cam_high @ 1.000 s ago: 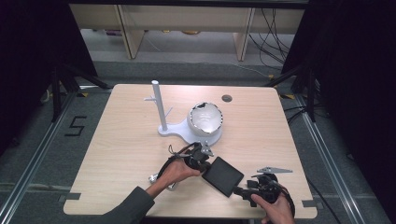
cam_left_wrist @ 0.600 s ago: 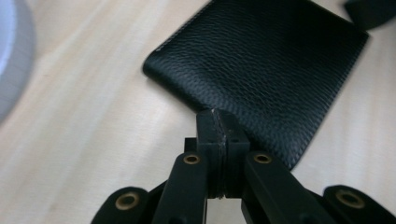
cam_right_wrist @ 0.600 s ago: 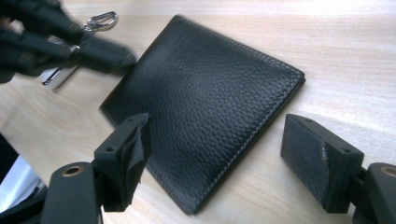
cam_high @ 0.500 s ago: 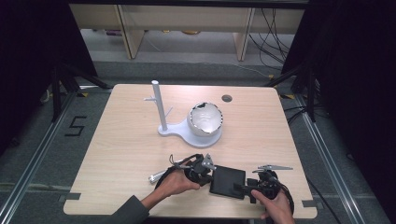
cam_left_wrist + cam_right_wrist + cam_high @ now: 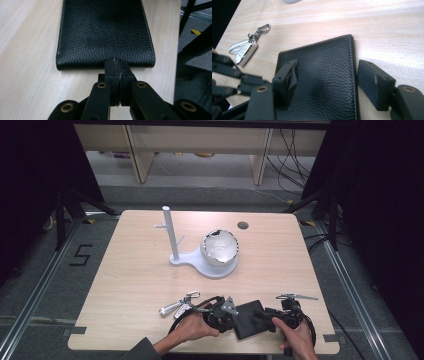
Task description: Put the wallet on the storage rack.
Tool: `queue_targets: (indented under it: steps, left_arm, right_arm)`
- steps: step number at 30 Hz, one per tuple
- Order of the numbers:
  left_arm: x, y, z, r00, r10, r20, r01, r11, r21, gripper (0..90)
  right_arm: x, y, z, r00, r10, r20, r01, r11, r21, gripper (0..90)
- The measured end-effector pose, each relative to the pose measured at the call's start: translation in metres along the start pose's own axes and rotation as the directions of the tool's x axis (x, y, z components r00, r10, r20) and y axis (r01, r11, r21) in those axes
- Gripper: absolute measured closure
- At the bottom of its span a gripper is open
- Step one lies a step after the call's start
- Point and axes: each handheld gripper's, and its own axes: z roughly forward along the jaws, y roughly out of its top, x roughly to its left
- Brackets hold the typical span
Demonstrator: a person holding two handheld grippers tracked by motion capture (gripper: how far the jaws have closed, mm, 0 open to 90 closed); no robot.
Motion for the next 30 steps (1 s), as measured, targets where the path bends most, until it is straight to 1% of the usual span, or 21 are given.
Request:
queue_targets:
  steps: [1, 3, 4, 7, 9, 12, 13, 14, 15, 17, 18, 19, 20, 21, 22, 24, 26, 27, 28, 29, 30]
  left_arm:
    - [-0.001, 0.000, 0.000, 0.9999, 0.010, -0.002, -0.010, 0.9999, 0.004, 87.6]
    - [-0.001, 0.001, 0.001, 1.0000, 0.004, -0.004, -0.004, 1.0000, 0.003, 87.6]
    - [-0.002, 0.001, 0.002, 1.0000, 0.006, -0.007, -0.006, 1.0000, 0.004, 87.6]
    - [-0.002, 0.001, 0.003, 0.9999, 0.008, -0.009, -0.008, 1.0000, 0.005, 87.6]
    - [-0.003, 0.001, 0.003, 0.9999, 0.004, -0.012, -0.004, 1.0000, 0.006, 87.6]
    - [-0.003, 0.000, 0.003, 0.9999, 0.003, -0.013, -0.003, 1.0000, 0.008, 87.5]
    - [-0.003, 0.000, 0.003, 0.9999, 0.006, -0.014, -0.006, 0.9999, 0.008, 87.5]
    - [-0.003, 0.000, 0.003, 0.9999, 0.010, -0.014, -0.010, 0.9999, 0.010, 87.5]
    - [-0.004, 0.000, 0.003, 0.9997, 0.013, -0.019, -0.013, 0.9999, 0.011, 87.4]
    - [-0.004, -0.001, 0.003, 0.9996, 0.018, -0.024, -0.017, 0.9998, 0.012, 87.4]
    - [-0.004, -0.001, 0.003, 0.9996, 0.017, -0.024, -0.017, 0.9998, 0.013, 87.3]
    - [-0.004, -0.001, 0.003, 0.9996, 0.018, -0.021, -0.018, 0.9997, 0.015, 87.3]
    - [-0.004, -0.001, 0.003, 0.9996, 0.019, -0.020, -0.018, 0.9997, 0.014, 87.3]
    - [-0.005, -0.001, 0.003, 0.9995, 0.021, -0.025, -0.021, 0.9996, 0.017, 87.3]
    - [-0.005, -0.002, 0.002, 0.9994, 0.023, -0.027, -0.023, 0.9996, 0.017, 87.3]
    - [-0.005, -0.002, 0.003, 0.9993, 0.022, -0.029, -0.022, 0.9996, 0.017, 87.2]
    - [-0.005, -0.002, 0.002, 0.9992, 0.025, -0.032, -0.025, 0.9995, 0.018, 87.2]
    - [-0.005, -0.002, 0.002, 0.9991, 0.027, -0.032, -0.026, 0.9995, 0.019, 87.1]
    - [-0.005, -0.002, 0.002, 0.9991, 0.028, -0.033, -0.027, 0.9995, 0.018, 87.1]
    - [-0.005, -0.002, 0.002, 0.9991, 0.027, -0.034, -0.027, 0.9995, 0.018, 87.0]
    - [-0.005, -0.002, 0.003, 0.9992, 0.024, -0.030, -0.024, 0.9996, 0.014, 87.0]
  right_arm:
    - [-0.001, 0.001, 0.001, 1.0000, 0.002, -0.008, -0.002, 1.000, -0.003, 35.1]
    - [-0.001, 0.001, 0.001, 1.0000, 0.001, -0.003, -0.001, 1.000, 0.001, 35.1]
    - [0.002, 0.001, 0.001, 0.9996, 0.029, -0.006, -0.029, 1.000, 0.006, 35.1]
    - [-0.001, 0.000, 0.001, 0.9999, 0.010, -0.011, -0.010, 1.000, -0.002, 36.8]
    - [-0.003, -0.001, -0.001, 0.9980, 0.057, -0.027, -0.057, 0.998, 0.002, 42.6]
    - [-0.004, -0.003, -0.001, 0.9952, 0.083, -0.052, -0.082, 0.997, 0.011, 46.5]
    - [-0.001, -0.004, -0.002, 0.9897, 0.125, -0.068, -0.123, 0.992, 0.033, 48.9]
    - [-0.001, -0.003, -0.002, 0.9907, 0.111, -0.078, -0.109, 0.994, 0.028, 50.1]
    - [0.000, -0.002, -0.003, 0.9926, 0.097, -0.073, -0.095, 0.995, 0.029, 51.3]
    - [0.000, -0.001, -0.005, 0.9873, 0.111, -0.114, -0.106, 0.993, 0.048, 56.6]
    - [-0.002, 0.000, -0.005, 0.9916, 0.070, -0.109, -0.067, 0.997, 0.034, 58.3]
    - [-0.003, 0.001, -0.005, 0.9906, 0.052, -0.127, -0.048, 0.998, 0.041, 59.3]
    - [0.002, 0.003, -0.007, 0.9870, 0.092, -0.131, -0.083, 0.994, 0.073, 60.4]
    - [0.000, 0.004, -0.007, 0.9887, 0.052, -0.141, -0.041, 0.996, 0.075, 61.9]
    - [0.000, 0.006, -0.007, 0.9880, 0.026, -0.152, -0.015, 0.997, 0.075, 63.6]
    - [0.005, 0.010, -0.008, 0.9900, 0.005, -0.141, 0.008, 0.996, 0.091, 66.2]
    - [0.009, 0.014, -0.009, 0.9881, -0.010, -0.154, 0.027, 0.994, 0.107, 68.7]
    - [0.010, 0.016, -0.010, 0.9851, -0.020, -0.171, 0.039, 0.993, 0.111, 70.4]
    - [0.013, 0.018, -0.011, 0.9853, -0.005, -0.171, 0.025, 0.993, 0.118, 72.7]
    - [0.014, 0.020, -0.012, 0.9820, -0.009, -0.189, 0.032, 0.992, 0.118, 74.4]
    - [0.016, 0.021, -0.011, 0.9826, -0.013, -0.185, 0.036, 0.992, 0.118, 76.1]
